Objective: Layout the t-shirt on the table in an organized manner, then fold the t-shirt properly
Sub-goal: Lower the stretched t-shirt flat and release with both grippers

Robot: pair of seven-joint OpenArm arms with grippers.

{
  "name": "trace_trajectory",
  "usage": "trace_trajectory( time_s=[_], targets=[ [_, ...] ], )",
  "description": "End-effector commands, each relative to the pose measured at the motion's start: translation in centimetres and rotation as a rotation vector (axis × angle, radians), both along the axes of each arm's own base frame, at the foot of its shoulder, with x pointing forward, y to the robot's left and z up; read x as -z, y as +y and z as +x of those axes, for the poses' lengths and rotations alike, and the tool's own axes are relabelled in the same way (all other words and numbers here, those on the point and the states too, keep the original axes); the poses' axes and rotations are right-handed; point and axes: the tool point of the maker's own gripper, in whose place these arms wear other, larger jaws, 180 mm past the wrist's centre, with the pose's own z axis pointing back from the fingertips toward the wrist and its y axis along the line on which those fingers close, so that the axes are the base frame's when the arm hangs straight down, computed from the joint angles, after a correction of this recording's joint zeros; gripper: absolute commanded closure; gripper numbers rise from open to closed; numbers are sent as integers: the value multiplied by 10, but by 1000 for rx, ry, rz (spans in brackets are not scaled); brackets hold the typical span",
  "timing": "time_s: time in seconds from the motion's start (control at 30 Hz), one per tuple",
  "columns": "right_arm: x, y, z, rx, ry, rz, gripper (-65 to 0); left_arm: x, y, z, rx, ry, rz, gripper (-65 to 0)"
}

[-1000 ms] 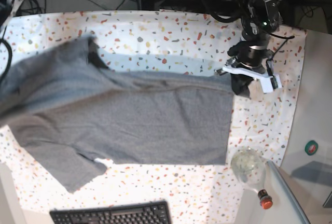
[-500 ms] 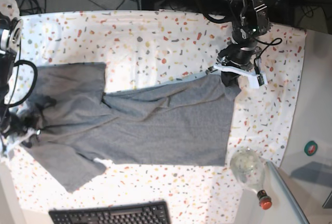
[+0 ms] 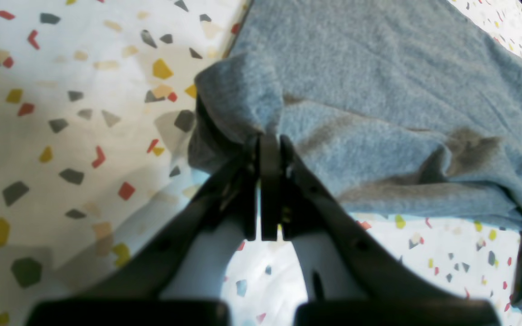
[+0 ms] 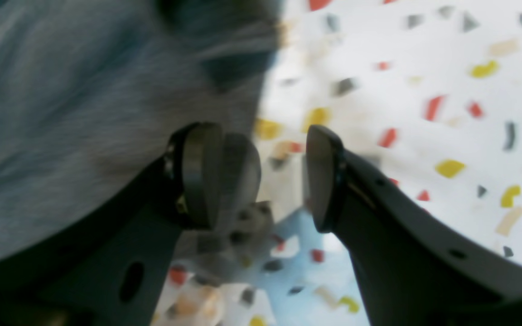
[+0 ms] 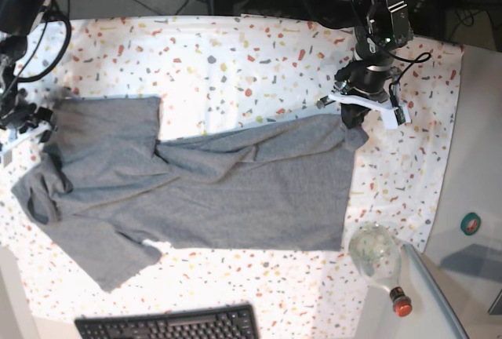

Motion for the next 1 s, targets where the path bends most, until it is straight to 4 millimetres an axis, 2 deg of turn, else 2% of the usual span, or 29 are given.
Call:
trace_trajectory(
  time_s=[0.0, 0.1, 0.2, 0.23, 0.33, 0.5, 0.57, 0.63, 0.67, 0.7, 0.77, 0.83, 0.9, 0.97],
  targets=[
    [-6, -8, 12, 15, -29, -1, -290, -11, 1, 8, -5, -47, 5, 0],
    [11, -3, 10, 30, 15, 44, -287, -11, 1, 7, -5, -46, 5, 0],
    [16, 6, 7, 19, 27, 61, -285, -11, 1, 7, -5, -46, 5, 0],
    [21, 17, 1, -2, 36, 78, -285, -11, 3, 7, -5, -45, 7, 0],
    [18, 44, -3, -93, 24, 101, -285, -11, 7, 7, -1, -45, 20, 0],
    [19, 50, -11, -102, 37, 103, -281, -12, 9, 8, 2, -46, 25, 0],
    [20, 52, -12, -105, 38, 105, -233, -12, 9, 8, 2, -46, 25, 0],
    [20, 52, -12, -105, 39, 106, -120, -12, 9, 8, 2, -46, 25, 0],
    [20, 52, -12, -104, 38, 108, -38, -11, 9, 7, 2, -44, 25, 0],
    [19, 51, -12, -103, 35, 107, 0, -11, 9, 7, 2, -44, 25, 0],
    [18, 47, -17, -98, 33, 96, 0, -12, 9, 7, 3, -45, 26, 0],
    [7, 41, -23, -112, 13, 52, 0, -14, 8, 6, 5, -48, 28, 0],
    [-8, 38, -34, -145, 7, -4, 0, -23, 9, 4, 7, -68, 41, 0],
    [-24, 45, -43, -165, -9, -35, 0, -35, 10, 1, 12, -93, 56, 0]
  ],
)
